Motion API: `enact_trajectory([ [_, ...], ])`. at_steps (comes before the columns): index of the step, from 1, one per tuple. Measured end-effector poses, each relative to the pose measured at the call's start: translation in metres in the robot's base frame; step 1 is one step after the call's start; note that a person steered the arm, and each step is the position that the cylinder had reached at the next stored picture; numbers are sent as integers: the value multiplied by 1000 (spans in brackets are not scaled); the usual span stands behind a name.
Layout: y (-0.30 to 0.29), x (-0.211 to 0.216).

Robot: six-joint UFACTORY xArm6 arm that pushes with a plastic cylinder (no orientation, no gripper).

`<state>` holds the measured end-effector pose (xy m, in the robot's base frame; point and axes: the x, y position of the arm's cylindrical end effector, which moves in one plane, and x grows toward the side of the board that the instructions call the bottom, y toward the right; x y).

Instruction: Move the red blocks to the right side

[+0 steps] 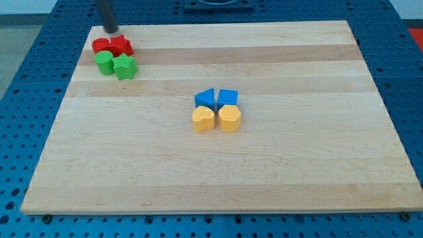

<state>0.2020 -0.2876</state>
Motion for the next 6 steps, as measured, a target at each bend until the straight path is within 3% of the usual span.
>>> enact_trajectory([
  [1,-16,6],
  [3,-11,70],
  [6,75,87],
])
